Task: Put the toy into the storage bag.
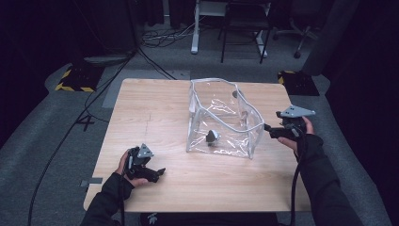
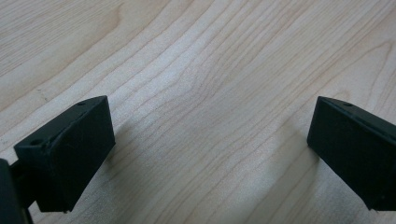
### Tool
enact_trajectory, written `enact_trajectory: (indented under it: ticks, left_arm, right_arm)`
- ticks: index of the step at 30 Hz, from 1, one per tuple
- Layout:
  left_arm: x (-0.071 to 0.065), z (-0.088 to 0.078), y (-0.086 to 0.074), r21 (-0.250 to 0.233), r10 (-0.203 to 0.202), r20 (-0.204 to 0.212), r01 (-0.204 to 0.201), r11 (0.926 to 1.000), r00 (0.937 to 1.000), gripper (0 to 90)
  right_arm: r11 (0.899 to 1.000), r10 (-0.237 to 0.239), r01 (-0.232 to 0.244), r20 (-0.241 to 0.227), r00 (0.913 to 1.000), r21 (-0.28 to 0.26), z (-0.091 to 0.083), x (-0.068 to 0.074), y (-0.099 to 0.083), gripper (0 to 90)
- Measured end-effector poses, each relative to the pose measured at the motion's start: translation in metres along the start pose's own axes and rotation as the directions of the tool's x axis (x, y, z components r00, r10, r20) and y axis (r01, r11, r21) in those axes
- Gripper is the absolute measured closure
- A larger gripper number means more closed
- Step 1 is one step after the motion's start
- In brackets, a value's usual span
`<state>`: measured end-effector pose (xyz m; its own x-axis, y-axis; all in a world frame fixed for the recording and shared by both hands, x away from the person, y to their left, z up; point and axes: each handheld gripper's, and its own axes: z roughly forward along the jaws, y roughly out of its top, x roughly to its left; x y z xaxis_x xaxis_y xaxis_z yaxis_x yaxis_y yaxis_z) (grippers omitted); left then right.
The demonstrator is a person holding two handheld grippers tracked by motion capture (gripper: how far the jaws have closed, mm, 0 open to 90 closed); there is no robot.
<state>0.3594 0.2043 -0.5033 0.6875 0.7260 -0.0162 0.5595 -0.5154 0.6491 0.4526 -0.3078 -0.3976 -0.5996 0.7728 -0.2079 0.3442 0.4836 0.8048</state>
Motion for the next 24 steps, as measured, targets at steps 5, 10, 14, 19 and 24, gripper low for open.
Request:
enact_trajectory:
  ticks: [5, 10, 14, 19, 24]
  left_arm:
    - [0.000, 0.000, 0.000, 0.000, 0.000, 0.000, 0.000, 1.0000, 1.0000, 1.0]
    - [0.000, 0.000, 0.000, 0.000, 0.000, 0.000, 0.000, 1.0000, 1.0000, 1.0]
    - [0.000, 0.000, 0.000, 0.000, 0.000, 0.000, 0.000, 1.0000, 1.0000, 1.0]
    - [0.000, 0.000, 0.000, 0.000, 0.000, 0.000, 0.000, 1.0000, 1.0000, 1.0]
    - [0.000, 0.000, 0.000, 0.000, 0.000, 0.000, 0.000, 1.0000, 1.0000, 1.0]
  right_arm:
    - [1.000, 0.008, -0.008, -0.005, 1.0000, 0.004, 0.000, 0.003, -0.005, 24.1]
    - [1.000, -0.009, 0.009, -0.005, 0.9999, 0.024, 0.001, 0.006, -0.011, 24.1]
    - [0.999, -0.009, 0.009, -0.007, 0.9999, 0.033, 0.001, 0.007, -0.017, 24.0]
    - [0.998, -0.019, 0.020, -0.012, 0.9997, 0.055, 0.001, 0.010, -0.025, 24.0]
    - [0.997, -0.031, 0.033, -0.021, 0.9993, 0.069, 0.001, 0.012, -0.031, 23.9]
